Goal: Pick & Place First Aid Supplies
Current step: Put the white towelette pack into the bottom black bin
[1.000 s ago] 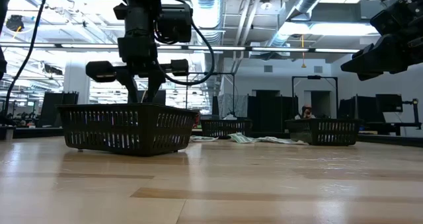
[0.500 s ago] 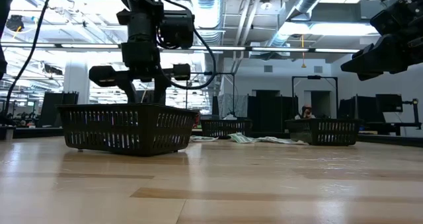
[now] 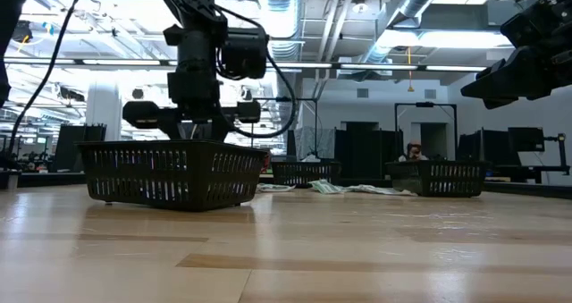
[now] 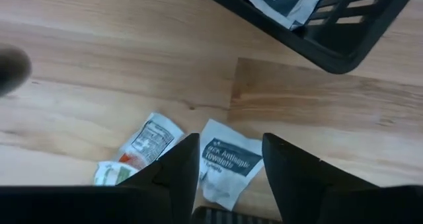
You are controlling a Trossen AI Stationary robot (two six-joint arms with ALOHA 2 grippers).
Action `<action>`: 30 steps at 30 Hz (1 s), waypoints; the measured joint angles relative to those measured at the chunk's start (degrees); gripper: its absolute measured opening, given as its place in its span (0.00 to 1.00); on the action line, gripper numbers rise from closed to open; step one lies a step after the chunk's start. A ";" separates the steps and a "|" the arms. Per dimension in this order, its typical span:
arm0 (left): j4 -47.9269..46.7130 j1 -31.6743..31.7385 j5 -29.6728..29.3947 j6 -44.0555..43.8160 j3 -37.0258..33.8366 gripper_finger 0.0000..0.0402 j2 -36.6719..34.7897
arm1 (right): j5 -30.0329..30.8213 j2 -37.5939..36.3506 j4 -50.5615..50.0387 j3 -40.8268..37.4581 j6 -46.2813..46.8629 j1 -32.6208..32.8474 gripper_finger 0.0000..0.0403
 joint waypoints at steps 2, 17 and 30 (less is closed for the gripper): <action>0.51 0.01 0.14 0.03 0.00 0.42 0.43 | 0.00 0.00 -0.01 0.01 0.00 -0.01 0.02; 1.95 0.33 0.95 1.91 -0.02 0.43 2.70 | 0.02 -0.01 -0.01 0.00 0.00 0.01 0.02; 3.32 0.33 1.99 1.22 -1.61 0.43 2.70 | 0.02 0.00 -0.01 0.01 -0.01 -0.01 0.02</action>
